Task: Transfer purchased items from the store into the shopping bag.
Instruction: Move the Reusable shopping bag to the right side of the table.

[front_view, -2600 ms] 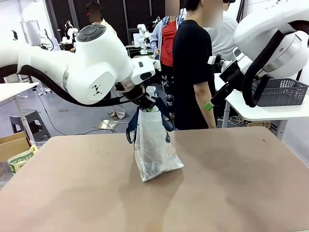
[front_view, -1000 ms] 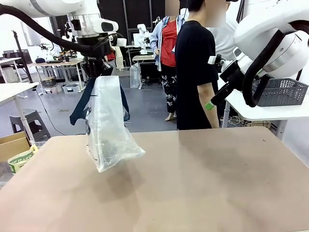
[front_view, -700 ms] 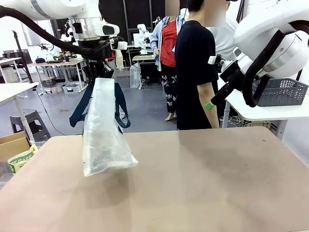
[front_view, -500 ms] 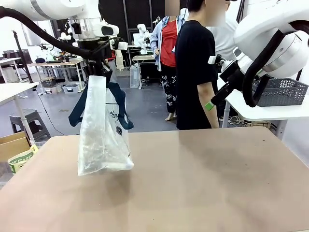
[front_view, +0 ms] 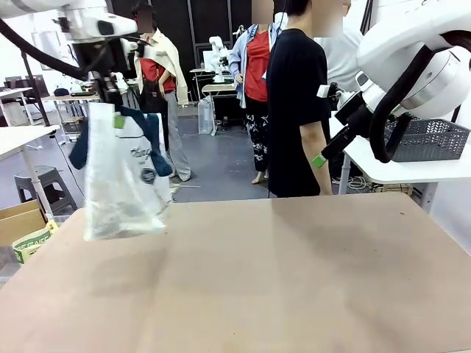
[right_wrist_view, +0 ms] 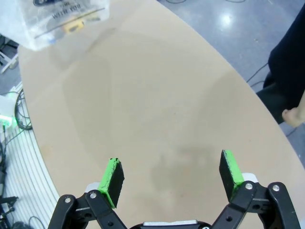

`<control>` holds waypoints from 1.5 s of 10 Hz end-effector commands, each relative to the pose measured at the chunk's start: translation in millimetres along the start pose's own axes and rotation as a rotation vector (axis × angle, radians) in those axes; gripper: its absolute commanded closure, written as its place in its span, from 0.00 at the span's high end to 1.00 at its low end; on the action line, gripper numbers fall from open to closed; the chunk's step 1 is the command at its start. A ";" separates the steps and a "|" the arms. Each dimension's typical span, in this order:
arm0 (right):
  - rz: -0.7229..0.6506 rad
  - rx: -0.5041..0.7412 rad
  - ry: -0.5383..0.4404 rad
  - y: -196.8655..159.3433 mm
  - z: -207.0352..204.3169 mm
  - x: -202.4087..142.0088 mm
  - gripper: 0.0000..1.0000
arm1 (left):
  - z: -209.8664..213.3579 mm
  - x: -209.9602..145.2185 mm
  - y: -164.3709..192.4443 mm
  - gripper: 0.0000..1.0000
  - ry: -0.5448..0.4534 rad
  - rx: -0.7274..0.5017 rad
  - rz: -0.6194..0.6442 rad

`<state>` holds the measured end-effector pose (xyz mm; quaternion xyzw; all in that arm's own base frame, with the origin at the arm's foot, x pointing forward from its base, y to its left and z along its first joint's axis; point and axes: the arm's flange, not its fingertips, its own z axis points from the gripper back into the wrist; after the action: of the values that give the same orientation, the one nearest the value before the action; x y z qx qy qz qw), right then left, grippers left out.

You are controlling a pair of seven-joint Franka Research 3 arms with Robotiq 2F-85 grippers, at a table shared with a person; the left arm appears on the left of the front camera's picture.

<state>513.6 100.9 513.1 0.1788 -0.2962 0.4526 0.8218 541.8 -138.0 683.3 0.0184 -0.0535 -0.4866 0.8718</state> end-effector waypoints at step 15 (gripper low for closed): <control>-0.009 0.008 0.013 -0.8 1.5 2.7 1.00 | -55.7 -97.3 94.5 0.00 -0.232 0.094 0.137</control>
<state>513.6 101.0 513.1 0.1793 -0.2961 0.4528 0.8217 592.8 -8.9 634.7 0.0111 -0.1604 -0.4323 0.8873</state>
